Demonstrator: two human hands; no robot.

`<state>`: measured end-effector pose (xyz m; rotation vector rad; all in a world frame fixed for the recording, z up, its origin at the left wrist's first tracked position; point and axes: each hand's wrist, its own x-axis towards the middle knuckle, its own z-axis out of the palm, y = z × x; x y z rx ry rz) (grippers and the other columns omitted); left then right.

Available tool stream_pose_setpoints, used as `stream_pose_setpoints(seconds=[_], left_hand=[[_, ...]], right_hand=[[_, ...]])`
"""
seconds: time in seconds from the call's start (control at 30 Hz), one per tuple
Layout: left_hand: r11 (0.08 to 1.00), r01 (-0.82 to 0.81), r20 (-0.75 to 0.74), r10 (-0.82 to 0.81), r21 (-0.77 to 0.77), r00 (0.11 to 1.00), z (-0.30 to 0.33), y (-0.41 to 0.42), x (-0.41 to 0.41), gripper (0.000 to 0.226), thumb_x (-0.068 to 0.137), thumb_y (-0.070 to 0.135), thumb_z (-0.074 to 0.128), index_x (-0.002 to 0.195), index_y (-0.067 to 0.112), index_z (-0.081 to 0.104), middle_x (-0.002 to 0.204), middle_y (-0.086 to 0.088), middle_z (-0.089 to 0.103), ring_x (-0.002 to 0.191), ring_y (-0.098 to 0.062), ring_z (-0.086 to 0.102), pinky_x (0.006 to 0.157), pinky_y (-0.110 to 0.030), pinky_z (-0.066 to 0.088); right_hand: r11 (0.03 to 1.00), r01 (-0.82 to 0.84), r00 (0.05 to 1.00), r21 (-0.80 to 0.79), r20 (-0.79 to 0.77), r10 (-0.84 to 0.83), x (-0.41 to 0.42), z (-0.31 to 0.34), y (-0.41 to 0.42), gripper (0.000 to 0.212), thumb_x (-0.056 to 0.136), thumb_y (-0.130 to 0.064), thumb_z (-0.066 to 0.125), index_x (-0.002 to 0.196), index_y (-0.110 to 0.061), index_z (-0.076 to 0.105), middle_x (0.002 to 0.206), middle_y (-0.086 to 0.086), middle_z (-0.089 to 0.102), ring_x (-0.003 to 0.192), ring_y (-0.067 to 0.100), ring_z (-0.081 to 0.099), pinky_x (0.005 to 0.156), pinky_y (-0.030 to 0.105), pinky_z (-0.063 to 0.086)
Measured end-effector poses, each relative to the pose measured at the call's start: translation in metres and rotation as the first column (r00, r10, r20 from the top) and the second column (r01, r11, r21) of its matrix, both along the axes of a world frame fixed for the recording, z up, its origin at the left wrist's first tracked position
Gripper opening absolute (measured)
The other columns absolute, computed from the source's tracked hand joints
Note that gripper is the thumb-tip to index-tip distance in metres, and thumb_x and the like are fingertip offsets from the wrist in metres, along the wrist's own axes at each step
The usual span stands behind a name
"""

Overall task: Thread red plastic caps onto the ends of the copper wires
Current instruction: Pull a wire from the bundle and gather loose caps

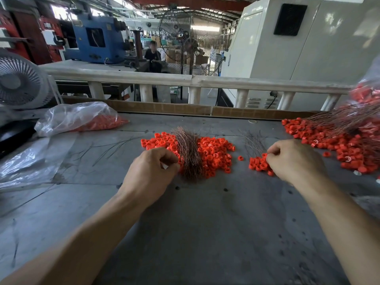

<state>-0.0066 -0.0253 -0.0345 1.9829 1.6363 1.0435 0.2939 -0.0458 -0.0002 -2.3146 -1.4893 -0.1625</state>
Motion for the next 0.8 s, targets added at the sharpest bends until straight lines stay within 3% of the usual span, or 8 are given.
stream_pose_setpoints(seconds=[0.1,0.2,0.3,0.4,0.57,0.8], left_hand=[[1.000,0.011,-0.033,-0.012,0.000,0.999,-0.001,0.000,0.000,0.006,0.085,0.038,0.076,0.087,0.040,0.070,0.075,0.021,0.063,0.074,0.011,0.057,0.053,-0.010,0.033],[1.000,0.005,-0.074,-0.004,0.002,0.997,0.000,0.000,0.001,0.006,0.085,0.039,0.076,0.089,0.040,0.072,0.071,0.018,0.059,0.065,0.003,0.054,0.051,-0.013,0.030],[1.000,0.019,-0.097,-0.017,0.014,0.995,-0.001,0.000,0.001,0.006,0.085,0.041,0.076,0.091,0.039,0.073,0.074,0.018,0.059,0.066,0.002,0.052,0.053,-0.017,0.031],[0.999,0.033,-0.092,-0.031,0.023,0.995,0.000,-0.002,0.002,0.012,0.084,0.051,0.073,0.088,0.040,0.072,0.076,0.020,0.062,0.068,0.005,0.054,0.054,-0.017,0.032],[0.998,0.054,-0.122,-0.052,0.018,0.991,0.000,-0.003,0.004,0.015,0.080,0.050,0.078,0.087,0.039,0.070,0.079,0.016,0.063,0.070,0.000,0.057,0.056,-0.021,0.036],[0.999,0.033,-0.124,-0.029,0.032,0.992,0.001,-0.002,0.005,0.012,0.082,0.043,0.079,0.077,0.040,0.068,0.070,0.019,0.059,0.065,0.001,0.054,0.053,-0.019,0.032]], right_hand=[[0.990,-0.070,0.997,0.120,0.031,0.067,-0.004,0.000,-0.001,0.010,0.089,-0.027,0.066,0.092,-0.025,0.075,0.099,0.004,0.073,0.103,0.033,0.063,0.086,0.039,0.052],[0.934,-0.232,0.963,0.273,-0.072,0.260,-0.020,-0.002,-0.002,0.008,0.089,-0.023,0.069,0.095,-0.023,0.076,0.098,0.000,0.071,0.092,0.024,0.067,0.083,0.036,0.054],[0.863,-0.422,0.874,0.277,-0.129,0.468,-0.042,-0.008,-0.005,0.009,0.089,-0.024,0.074,0.097,-0.026,0.076,0.095,-0.009,0.070,0.083,0.010,0.065,0.083,0.031,0.054],[0.794,-0.562,0.797,0.234,-0.103,0.595,-0.060,-0.013,-0.008,0.015,0.088,-0.028,0.077,0.103,-0.028,0.075,0.093,-0.014,0.065,0.084,0.006,0.062,0.083,0.029,0.051],[0.758,-0.633,0.766,0.159,-0.017,0.643,-0.079,-0.022,-0.009,0.026,0.089,-0.037,0.075,0.113,-0.032,0.070,0.099,-0.017,0.058,0.091,0.004,0.050,0.084,0.031,0.049],[0.770,-0.624,0.778,0.133,0.022,0.628,-0.084,-0.023,-0.009,0.025,0.090,-0.037,0.074,0.114,-0.032,0.071,0.107,-0.016,0.060,0.098,0.007,0.056,0.085,0.029,0.048]])
